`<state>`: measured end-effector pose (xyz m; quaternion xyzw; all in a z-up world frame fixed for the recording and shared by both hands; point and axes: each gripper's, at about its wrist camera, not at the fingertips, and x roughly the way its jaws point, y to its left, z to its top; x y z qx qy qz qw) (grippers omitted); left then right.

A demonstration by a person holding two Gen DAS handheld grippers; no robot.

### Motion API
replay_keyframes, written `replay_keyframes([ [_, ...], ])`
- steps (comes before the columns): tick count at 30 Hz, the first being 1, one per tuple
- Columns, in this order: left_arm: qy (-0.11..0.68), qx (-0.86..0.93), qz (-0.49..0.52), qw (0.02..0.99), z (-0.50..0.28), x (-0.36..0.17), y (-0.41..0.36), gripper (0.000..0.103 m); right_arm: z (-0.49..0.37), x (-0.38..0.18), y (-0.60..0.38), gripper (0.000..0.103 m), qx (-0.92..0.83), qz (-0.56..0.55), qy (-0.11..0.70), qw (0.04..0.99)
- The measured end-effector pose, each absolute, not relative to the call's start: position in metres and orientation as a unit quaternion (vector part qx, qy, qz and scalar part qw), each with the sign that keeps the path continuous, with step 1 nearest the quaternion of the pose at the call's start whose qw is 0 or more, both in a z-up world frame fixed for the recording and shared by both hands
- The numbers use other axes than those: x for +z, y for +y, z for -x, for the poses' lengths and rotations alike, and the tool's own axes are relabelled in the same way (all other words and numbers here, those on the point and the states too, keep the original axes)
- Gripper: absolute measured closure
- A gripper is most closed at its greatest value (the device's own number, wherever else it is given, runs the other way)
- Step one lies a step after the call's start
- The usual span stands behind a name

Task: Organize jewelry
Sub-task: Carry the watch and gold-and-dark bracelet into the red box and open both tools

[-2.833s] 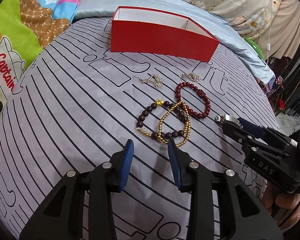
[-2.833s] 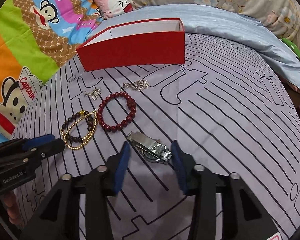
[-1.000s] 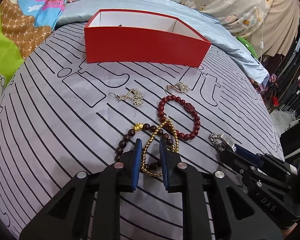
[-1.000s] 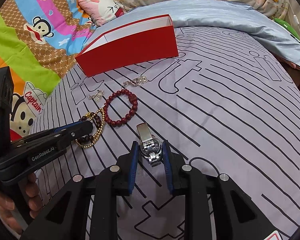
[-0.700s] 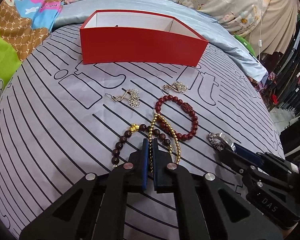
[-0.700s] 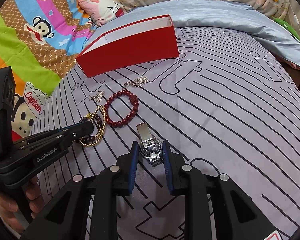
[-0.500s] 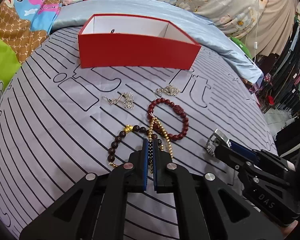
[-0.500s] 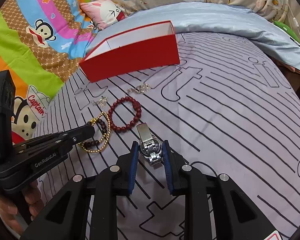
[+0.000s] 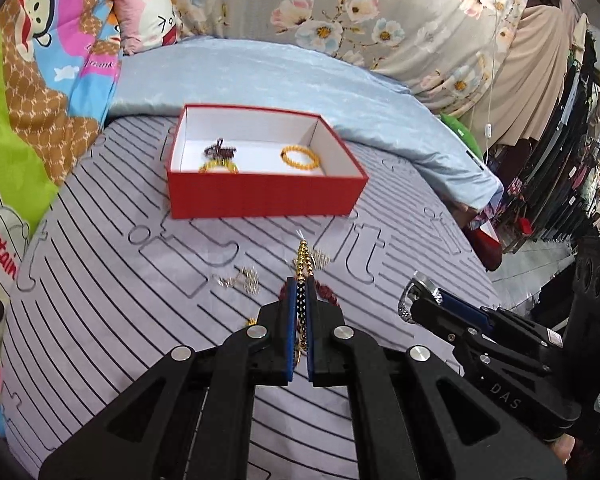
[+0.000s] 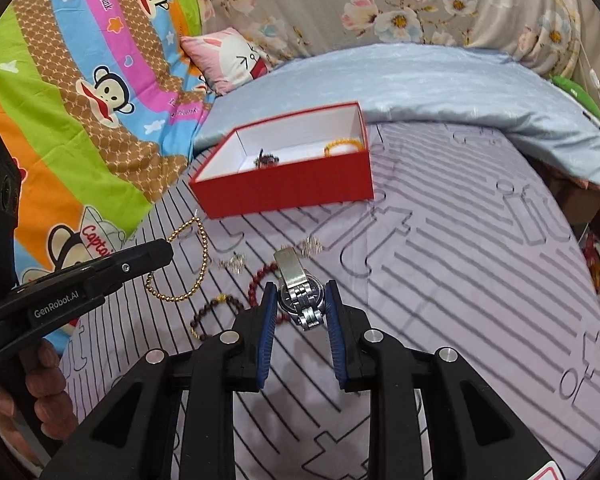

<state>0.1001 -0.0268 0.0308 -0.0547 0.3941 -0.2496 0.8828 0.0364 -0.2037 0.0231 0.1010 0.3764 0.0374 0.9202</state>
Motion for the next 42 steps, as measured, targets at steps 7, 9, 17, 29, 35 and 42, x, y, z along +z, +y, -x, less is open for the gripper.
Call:
replay_keyframes([
  [7, 0.361, -0.234, 0.05, 0.902, -0.133, 0.061, -0.021, 0.1, -0.07, 0.057, -0.211, 0.08, 0.039, -0.084, 0.337, 0.937],
  [9, 0.353, -0.229, 0.048, 0.906, -0.146, 0.067, -0.022, 0.1, -0.084, 0.065, -0.212, 0.08, 0.039, -0.081, 0.329, 0.94],
  [17, 0.339, -0.23, 0.044, 0.911, -0.204, 0.079, -0.038, 0.1, -0.157, 0.077, -0.211, 0.08, 0.048, -0.075, 0.319, 0.944],
  [29, 0.372, -0.228, 0.039, 0.899, -0.278, 0.038, -0.069, 0.1, -0.235, 0.034, -0.211, 0.08, 0.04, -0.074, 0.354, 0.931],
  [35, 0.383, -0.223, 0.039, 0.896, -0.294, 0.024, -0.075, 0.099, -0.255, 0.015, -0.214, 0.08, 0.037, -0.074, 0.37, 0.925],
  [42, 0.389, -0.203, 0.032, 0.898, -0.301, 0.014, -0.082, 0.093, -0.259, 0.011, -0.214, 0.078, 0.034, -0.075, 0.364, 0.928],
])
